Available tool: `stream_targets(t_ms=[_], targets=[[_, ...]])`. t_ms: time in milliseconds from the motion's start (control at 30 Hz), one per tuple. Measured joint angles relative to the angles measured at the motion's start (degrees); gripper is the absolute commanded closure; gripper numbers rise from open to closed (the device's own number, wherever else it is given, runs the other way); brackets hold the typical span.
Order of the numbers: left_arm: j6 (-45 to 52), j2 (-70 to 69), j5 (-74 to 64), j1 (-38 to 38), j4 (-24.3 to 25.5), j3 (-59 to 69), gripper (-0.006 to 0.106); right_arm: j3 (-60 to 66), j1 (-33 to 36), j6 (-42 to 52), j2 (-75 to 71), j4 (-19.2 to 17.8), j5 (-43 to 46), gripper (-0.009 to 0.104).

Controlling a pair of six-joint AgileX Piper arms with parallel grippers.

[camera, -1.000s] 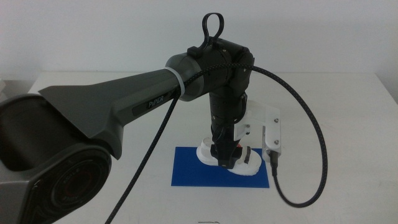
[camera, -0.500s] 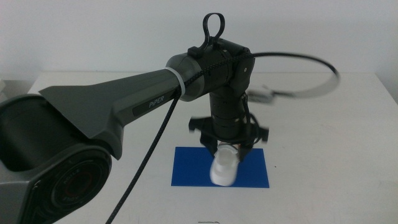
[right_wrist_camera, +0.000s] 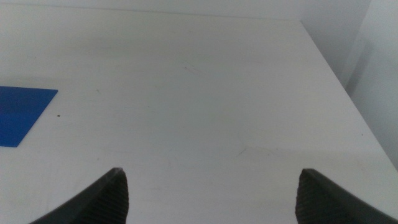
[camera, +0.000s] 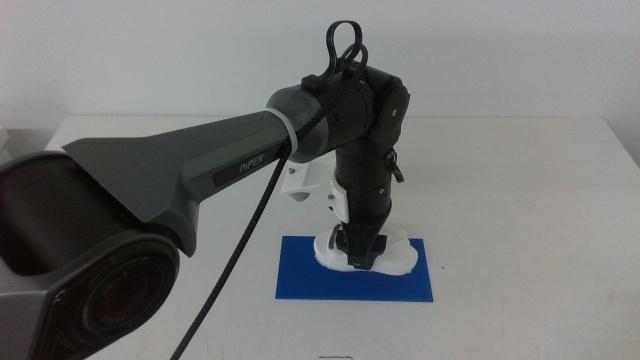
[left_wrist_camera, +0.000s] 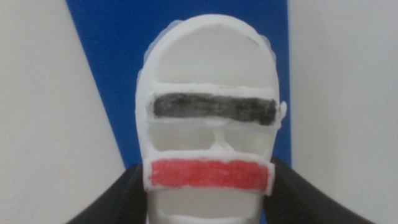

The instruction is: Use one arm to grab the shoe from the table and place it on the mat.

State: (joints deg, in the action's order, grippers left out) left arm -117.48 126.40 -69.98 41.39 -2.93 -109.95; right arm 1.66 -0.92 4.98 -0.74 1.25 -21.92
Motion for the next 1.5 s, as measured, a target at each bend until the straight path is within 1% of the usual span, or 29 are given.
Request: stream_targets(t_ms=[100,233,400,1033,1067,1133,1167,1200,1233,1333,1500], targets=[[-2.31,0.00,0.00,0.00,1.94,0.00,0.102,0.00,0.00,0.00,0.00,0.00,0.00,0.001],[-2.32,0.00,0.00,0.00,4.50,0.00,0.102,0.00,0.00,0.00,0.00,0.00,0.00,0.001],[-2.32,0.00,0.00,0.00,6.19,0.00,0.102,0.00,0.00,0.00,0.00,0.00,0.00,0.001],[-2.32,3.04,0.17,0.00,5.20,-0.18,0.102,0.00,0.00,0.00,0.00,0.00,0.00,0.001],[-2.32,3.09,0.17,0.00,5.05,-0.18,0.091,0.00,0.00,0.00,0.00,0.00,0.00,0.001],[-2.32,3.09,0.17,0.00,4.66,-0.18,0.080,0.00,0.00,0.00,0.00,0.00,0.00,0.001],[-2.32,3.09,0.17,0.00,4.54,-0.18,0.067,0.00,0.00,0.00,0.00,0.00,0.00,0.001],[-2.32,3.09,0.17,0.00,4.54,-0.18,0.031,0.00,0.00,0.00,0.00,0.00,0.00,0.001],[-2.32,3.09,0.17,0.00,4.54,-0.18,0.023,0.00,0.00,0.00,0.00,0.00,0.00,0.001],[-2.32,3.09,0.17,0.00,4.54,-0.18,0.006,0.00,0.00,0.00,0.00,0.00,0.00,0.001],[-2.32,3.03,0.17,0.00,4.54,-0.18,0.007,0.00,0.00,0.00,0.00,0.00,0.00,0.001]])
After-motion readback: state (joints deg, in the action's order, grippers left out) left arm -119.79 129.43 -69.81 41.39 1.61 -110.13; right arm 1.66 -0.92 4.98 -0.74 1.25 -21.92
